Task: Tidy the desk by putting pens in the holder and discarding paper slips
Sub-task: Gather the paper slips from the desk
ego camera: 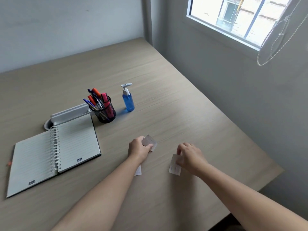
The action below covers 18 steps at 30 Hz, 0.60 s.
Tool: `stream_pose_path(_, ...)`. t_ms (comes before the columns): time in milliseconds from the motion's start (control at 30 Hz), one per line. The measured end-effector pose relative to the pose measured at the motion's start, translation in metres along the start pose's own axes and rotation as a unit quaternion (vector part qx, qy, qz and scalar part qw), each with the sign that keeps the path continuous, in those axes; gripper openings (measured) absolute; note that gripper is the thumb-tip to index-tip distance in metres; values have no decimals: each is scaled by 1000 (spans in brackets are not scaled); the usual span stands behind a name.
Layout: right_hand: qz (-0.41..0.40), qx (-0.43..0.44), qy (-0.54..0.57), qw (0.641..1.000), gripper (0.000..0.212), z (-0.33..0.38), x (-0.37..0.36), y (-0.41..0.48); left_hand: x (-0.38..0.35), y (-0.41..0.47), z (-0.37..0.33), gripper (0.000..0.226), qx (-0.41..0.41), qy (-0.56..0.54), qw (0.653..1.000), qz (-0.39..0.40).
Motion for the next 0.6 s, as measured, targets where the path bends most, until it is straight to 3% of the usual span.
stream_pose_path(100, -8, -42, 144, 989, 13, -2, 7, 4, 7, 0, 10, 12, 8, -95, 995, 32)
stream_pose_path(167, -6, -61, 265, 962, 5, 5, 16, 7, 14, -2, 12, 11, 9, -143, 988, 62)
stream_pose_path(267, 18, -50, 404, 913, 14, 27, 30, 10, 29, -6, 9, 12, 4, -195, 974, 111)
stream_pose_path(433, 24, -6, 432, 902, 11, 75, 46, 16, 50, -14, 6, 7, 11, -265, 950, 166)
stream_pose_path(600, 27, 29, 432, 901, 13, 109, 43, 20, 70, -25, 14, 17, -5, -261, 955, 139)
Point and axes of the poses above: each hand's wrist, its own y-axis towards the middle knuckle, its own x-axis out of the back of the hand, z = x × y, the point moved 3 cm from there along y, towards the middle knuckle, and after that the axes turned 6 degrees about -x, right-handed, at the moved point
